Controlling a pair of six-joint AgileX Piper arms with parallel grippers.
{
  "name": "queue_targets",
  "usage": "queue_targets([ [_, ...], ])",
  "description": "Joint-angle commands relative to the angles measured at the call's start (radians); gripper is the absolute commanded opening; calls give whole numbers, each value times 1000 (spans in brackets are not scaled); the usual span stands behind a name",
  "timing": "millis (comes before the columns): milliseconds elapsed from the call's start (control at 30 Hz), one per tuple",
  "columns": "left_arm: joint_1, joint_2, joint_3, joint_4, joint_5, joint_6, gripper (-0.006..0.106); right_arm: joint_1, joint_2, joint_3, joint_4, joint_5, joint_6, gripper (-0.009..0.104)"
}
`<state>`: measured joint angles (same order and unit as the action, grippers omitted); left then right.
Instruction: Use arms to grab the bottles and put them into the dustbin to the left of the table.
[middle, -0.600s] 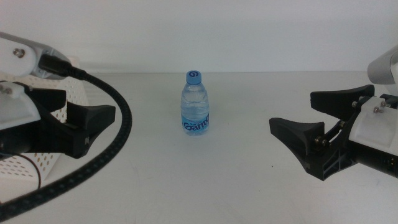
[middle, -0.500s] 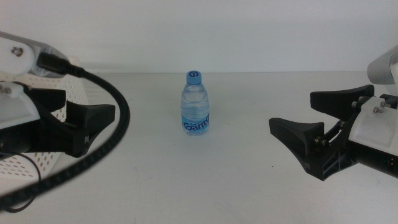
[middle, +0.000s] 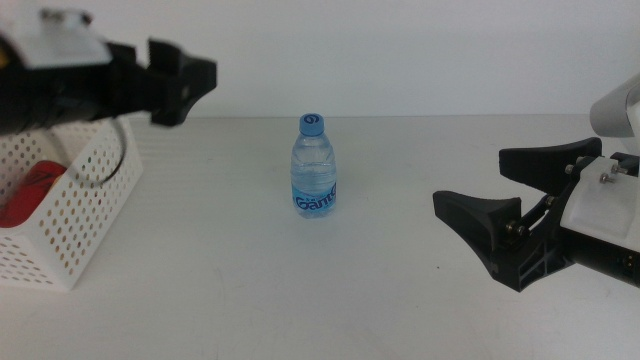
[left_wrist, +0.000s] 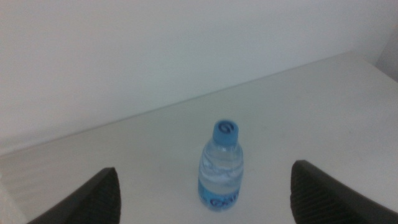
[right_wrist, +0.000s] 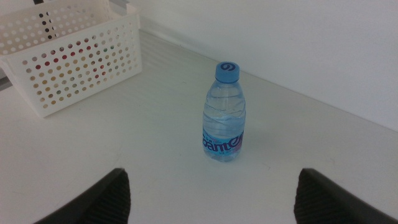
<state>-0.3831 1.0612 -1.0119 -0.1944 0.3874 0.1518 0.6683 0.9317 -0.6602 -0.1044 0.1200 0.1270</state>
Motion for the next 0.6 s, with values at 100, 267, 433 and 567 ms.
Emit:
queue_targets([
  [100, -15, 106, -82, -54, -84, 60, 90, 1, -12, -26, -14, -70, -3, 95],
  [267, -81, 186, -32, -62, -225, 96, 90, 1, -12, -26, -14, -70, -3, 95],
  [433, -143, 211, 88, -75, -445, 95, 90, 1, -12, -26, -14, -70, -3, 95],
  [567, -189, 218, 187, -75, -598, 95, 90, 1, -12, -26, -14, -70, -3, 95],
])
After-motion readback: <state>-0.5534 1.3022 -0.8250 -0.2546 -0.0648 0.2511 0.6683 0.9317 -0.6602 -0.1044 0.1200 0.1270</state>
